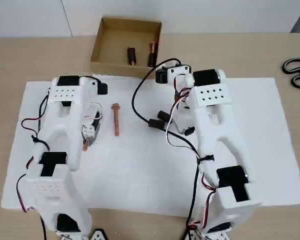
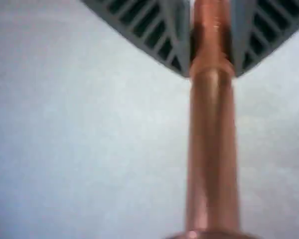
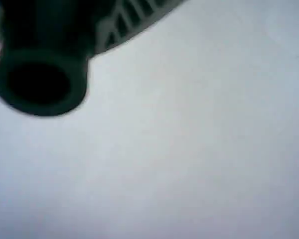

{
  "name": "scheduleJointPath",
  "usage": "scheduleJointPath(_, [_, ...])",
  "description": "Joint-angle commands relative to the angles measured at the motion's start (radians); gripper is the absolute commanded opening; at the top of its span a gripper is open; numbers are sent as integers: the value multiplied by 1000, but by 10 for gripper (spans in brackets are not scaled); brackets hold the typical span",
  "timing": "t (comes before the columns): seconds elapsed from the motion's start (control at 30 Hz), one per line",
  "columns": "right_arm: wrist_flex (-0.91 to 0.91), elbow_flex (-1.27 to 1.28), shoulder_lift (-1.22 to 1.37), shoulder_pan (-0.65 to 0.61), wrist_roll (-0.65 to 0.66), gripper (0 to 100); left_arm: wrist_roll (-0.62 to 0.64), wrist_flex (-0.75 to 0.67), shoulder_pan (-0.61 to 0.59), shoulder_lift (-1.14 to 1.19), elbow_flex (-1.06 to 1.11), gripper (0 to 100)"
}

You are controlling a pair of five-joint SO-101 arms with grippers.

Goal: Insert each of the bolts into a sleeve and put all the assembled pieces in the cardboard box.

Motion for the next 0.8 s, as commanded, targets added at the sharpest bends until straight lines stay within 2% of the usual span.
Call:
scheduleJointPath(0.0, [-8,-3,-62,7,-5,4,-8,20,3,-17,-35,32])
scheduleJointPath(0.17, [-10,-3,-62,7,-3,5,-9,20,5,-17,-35,106])
scheduleJointPath(0.57, [-22,-3,-62,7,21,5,-14,18,3,-89,-39,105])
scheduleJointPath(0.77, [-24,-3,-62,7,21,5,-14,-87,3,-144,-36,105])
